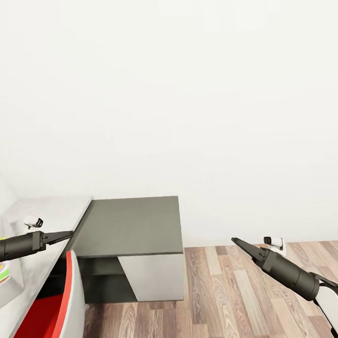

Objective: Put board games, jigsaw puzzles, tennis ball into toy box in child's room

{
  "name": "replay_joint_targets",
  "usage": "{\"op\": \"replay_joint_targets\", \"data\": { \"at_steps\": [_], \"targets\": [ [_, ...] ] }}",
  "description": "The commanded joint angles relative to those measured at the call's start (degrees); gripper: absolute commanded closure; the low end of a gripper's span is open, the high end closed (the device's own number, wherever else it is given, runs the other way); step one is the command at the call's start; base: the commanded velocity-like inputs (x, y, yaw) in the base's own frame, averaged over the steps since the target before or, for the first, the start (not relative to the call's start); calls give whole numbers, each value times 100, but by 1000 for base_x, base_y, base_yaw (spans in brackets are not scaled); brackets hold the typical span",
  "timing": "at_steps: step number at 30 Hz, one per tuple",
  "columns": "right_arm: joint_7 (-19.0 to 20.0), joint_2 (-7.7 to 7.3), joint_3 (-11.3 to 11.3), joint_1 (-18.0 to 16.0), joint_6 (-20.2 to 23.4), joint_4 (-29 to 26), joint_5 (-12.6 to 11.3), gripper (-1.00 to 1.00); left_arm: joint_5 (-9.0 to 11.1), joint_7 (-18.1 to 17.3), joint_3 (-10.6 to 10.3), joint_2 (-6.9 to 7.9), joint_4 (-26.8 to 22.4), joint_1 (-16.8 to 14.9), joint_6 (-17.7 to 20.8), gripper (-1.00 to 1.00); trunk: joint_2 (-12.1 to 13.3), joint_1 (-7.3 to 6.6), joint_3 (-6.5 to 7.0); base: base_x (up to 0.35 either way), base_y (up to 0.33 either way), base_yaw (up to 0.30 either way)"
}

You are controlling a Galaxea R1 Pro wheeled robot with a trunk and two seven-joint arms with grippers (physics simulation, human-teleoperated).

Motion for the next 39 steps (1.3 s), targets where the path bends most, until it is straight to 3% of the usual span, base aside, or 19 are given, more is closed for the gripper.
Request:
{"op": "replay_joint_targets", "data": {
  "at_steps": [1, 11, 22, 39],
  "targets": [
    [-1, 1, -3, -4, 35, -1, -28, -100, -4, -23, -2, 2, -1, -4, 61, -100, -11, 2, -3, -145, 0, 0],
    [8, 3, -3, -3, 32, -1, -20, -100, -7, -23, -2, 2, -1, -4, 61, -100, -11, 2, 90, -73, -15, 0],
    [8, 3, -3, -4, 31, -1, 87, -100, -9, -23, -10, 2, -16, -5, 57, -100, -11, 2, 195, -25, -234, 0],
    [8, 3, -2, -4, 28, -3, 95, -100, -10, -23, -31, -12, -36, -4, 53, -100, -11, 2, 357, -205, -173, 0]
  ]
}}
